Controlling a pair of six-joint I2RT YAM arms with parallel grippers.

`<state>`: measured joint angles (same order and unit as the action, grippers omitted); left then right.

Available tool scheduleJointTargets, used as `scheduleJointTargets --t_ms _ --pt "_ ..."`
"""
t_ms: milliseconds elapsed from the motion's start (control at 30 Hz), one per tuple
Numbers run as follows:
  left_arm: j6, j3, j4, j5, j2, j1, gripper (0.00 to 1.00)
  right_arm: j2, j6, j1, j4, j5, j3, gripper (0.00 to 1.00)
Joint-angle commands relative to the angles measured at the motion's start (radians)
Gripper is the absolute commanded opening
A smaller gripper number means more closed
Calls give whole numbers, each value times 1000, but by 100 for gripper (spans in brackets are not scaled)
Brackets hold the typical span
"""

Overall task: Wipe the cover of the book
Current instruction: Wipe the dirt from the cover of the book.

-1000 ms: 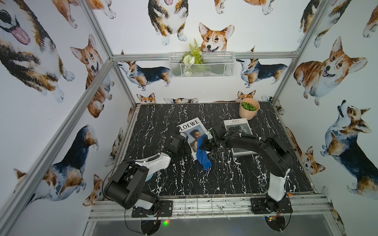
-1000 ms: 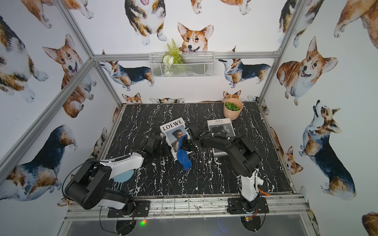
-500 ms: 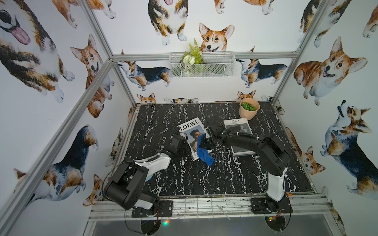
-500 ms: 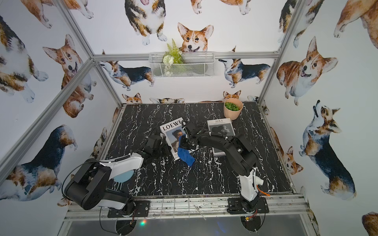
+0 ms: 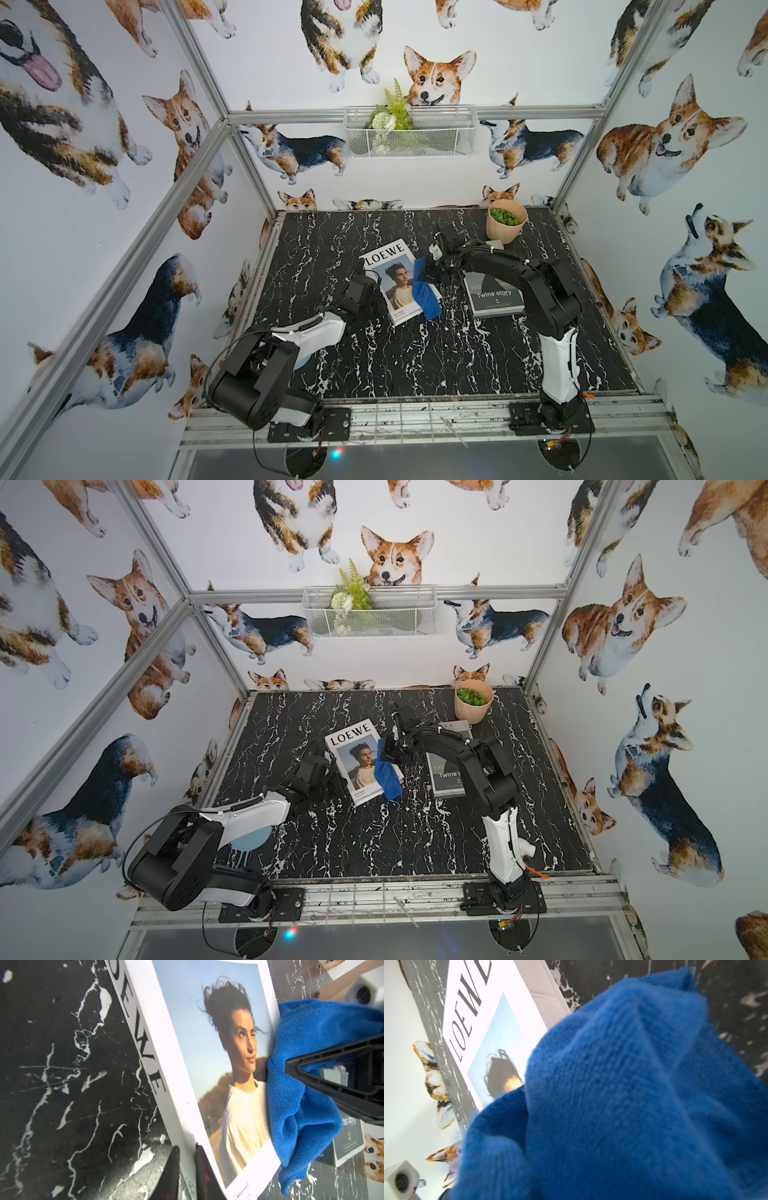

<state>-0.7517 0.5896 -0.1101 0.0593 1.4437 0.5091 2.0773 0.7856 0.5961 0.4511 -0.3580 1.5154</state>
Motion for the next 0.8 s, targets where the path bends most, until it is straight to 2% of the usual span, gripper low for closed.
scheduleJointTargets --t_ms 0,200,400,633,767 --pt "7 -13 190 -38 13 -4 18 55 35 37 151 122 34 0" --pt "3 -15 182 -33 27 -4 18 265 40 157 246 100 354 0" --pt "2 -16 182 -35 24 -5 18 399 23 108 351 107 592 0" --pt "2 -32 178 -36 18 -6 18 343 -2 -47 364 125 563 0" --pt "8 -29 181 -39 17 -6 18 276 -29 -95 373 108 526 0"
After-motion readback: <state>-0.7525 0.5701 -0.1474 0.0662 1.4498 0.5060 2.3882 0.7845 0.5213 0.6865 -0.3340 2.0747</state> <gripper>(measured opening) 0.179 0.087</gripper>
